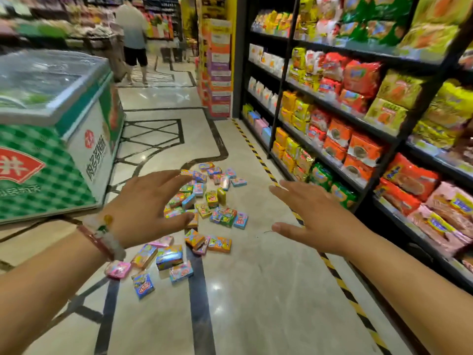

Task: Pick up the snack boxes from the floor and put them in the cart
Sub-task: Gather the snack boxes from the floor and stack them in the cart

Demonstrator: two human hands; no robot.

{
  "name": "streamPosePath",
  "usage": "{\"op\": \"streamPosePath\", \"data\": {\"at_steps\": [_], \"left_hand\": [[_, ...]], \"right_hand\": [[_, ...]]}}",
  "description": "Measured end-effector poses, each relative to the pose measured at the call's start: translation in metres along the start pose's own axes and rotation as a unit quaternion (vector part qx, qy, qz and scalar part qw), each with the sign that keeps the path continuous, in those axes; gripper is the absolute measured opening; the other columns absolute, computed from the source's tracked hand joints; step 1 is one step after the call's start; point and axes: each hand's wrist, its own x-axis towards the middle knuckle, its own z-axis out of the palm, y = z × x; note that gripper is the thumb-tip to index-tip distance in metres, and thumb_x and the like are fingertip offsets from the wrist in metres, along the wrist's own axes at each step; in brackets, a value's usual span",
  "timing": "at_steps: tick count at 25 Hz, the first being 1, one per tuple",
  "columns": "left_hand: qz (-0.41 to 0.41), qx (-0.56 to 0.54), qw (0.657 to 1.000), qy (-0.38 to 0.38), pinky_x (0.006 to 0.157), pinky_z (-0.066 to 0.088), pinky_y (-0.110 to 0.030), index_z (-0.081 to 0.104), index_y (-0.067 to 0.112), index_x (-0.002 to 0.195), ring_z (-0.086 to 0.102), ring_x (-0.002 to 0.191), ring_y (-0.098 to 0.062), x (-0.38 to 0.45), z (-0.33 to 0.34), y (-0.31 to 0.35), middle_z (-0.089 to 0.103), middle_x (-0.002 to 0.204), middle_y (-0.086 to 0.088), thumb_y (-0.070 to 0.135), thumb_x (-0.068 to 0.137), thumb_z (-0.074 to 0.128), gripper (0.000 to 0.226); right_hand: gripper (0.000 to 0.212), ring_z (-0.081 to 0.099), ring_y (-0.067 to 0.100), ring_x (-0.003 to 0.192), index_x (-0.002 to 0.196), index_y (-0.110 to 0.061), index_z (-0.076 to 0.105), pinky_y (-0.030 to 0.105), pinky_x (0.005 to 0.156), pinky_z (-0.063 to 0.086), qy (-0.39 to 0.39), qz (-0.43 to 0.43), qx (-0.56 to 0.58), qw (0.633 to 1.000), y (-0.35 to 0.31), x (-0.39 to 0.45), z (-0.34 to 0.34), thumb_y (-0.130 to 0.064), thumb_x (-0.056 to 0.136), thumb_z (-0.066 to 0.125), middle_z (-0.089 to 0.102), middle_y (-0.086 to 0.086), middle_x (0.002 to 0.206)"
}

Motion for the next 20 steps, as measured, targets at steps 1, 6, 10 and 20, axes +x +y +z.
{"op": "streamPosePath", "data": {"at_steps": [1, 6, 10, 20], "left_hand": [[-0.025, -0.008, 1.0, -0.006, 0.089, 0.047, -0.049, 0.056, 0.015, 0.129, 0.061, 0.111, -0.034, 0.009, 0.007, -0.002, 0.061, 0.125, -0.013, 0.066, 0.074, 0.039, 0.077], [-0.084, 0.0, 0.996, -0.022, 0.093, 0.044, -0.048, 0.054, 0.016, 0.133, 0.057, 0.118, -0.032, 0.052, 0.042, -0.015, 0.058, 0.13, -0.013, 0.068, 0.075, 0.037, 0.079], [-0.121, 0.001, 0.993, -0.012, 0.099, 0.037, -0.045, 0.045, 0.023, 0.14, 0.048, 0.127, -0.028, 0.09, 0.06, -0.053, 0.048, 0.141, -0.008, 0.072, 0.073, 0.029, 0.084], [-0.085, 0.048, 0.994, -0.052, 0.087, 0.046, -0.052, 0.056, 0.014, 0.13, 0.06, 0.11, -0.034, 0.248, 0.159, -0.256, 0.06, 0.126, -0.015, 0.064, 0.079, 0.037, 0.074]], "right_hand": [[0.071, 0.003, 0.008, 0.144, 0.15, -0.039, 0.005, 0.023, 0.111, -0.001, -0.006, -0.012, -0.001, 1.0, 0.011, 0.014, 0.002, -0.063, 0.091, 0.036, 0.003, -0.01, 0.16], [0.071, 0.002, 0.007, 0.144, 0.151, -0.039, 0.003, 0.024, 0.112, -0.002, -0.03, -0.053, 0.004, 0.998, 0.056, 0.085, 0.016, -0.062, 0.092, 0.036, 0.002, -0.012, 0.16], [0.072, 0.001, 0.008, 0.144, 0.15, -0.04, 0.002, 0.024, 0.112, -0.002, -0.033, -0.079, 0.009, 0.996, 0.078, 0.155, 0.033, -0.065, 0.091, 0.035, 0.002, -0.012, 0.16], [0.082, 0.004, 0.011, 0.144, 0.139, -0.047, -0.009, 0.022, 0.11, -0.006, -0.008, -0.062, 0.057, 0.996, 0.101, 0.408, 0.11, -0.084, 0.067, 0.0, 0.008, -0.008, 0.16]]}}
